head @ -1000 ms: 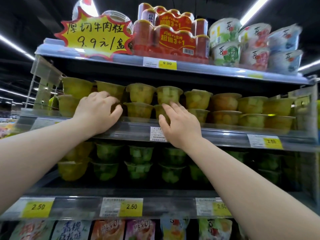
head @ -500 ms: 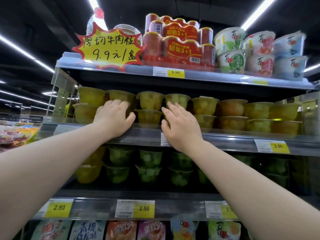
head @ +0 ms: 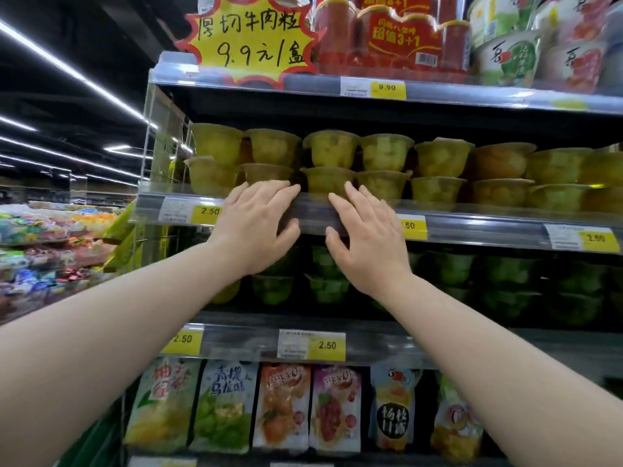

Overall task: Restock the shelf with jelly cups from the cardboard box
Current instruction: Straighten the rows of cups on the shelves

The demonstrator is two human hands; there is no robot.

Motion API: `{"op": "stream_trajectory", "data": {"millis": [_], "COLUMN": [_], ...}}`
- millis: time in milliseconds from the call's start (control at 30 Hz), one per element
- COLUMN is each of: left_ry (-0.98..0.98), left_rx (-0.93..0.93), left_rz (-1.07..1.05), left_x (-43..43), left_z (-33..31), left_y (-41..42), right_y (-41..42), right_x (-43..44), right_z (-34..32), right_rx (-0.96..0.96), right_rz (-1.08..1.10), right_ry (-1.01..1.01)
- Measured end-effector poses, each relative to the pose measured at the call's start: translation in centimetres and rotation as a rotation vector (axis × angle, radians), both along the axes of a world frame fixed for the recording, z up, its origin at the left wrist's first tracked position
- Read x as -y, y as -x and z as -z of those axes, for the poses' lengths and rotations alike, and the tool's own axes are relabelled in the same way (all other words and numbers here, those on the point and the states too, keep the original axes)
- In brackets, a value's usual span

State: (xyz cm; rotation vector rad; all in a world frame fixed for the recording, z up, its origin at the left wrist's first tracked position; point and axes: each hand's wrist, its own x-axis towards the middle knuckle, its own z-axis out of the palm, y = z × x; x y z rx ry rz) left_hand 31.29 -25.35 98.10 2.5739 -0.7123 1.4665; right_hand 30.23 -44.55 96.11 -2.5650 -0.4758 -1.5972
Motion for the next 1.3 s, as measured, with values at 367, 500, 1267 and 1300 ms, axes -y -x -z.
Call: {"op": "stream_trajectory", "data": {"millis": [367, 500, 1267, 1300], "left_ry": [-0.057, -0.017, 0.061, 0.055], "left_rx": [-0.209, -0.298, -1.09, -1.138], "left_rz": [-0.166, -0.175, -0.449, -0.46], "left_x": [-5.0, -5.7, -18.9, -19.9], "left_z": [7.2, 11.0, 47.4, 49.1], "left_y": [4.6, 6.9, 24.4, 25.0], "right_y": [4.5, 6.8, 19.2, 19.5], "right_x": [1.4, 1.0, -7.9, -8.7], "right_z": [7.0, 10.5, 44.1, 45.6], "right_rx": [-0.152, -0.26, -1.117, -1.155], "right_rz": [0.043, 0.014, 0.0, 0.003], "right_ry": [-0.007, -0.017, 0.068, 0.07]}}
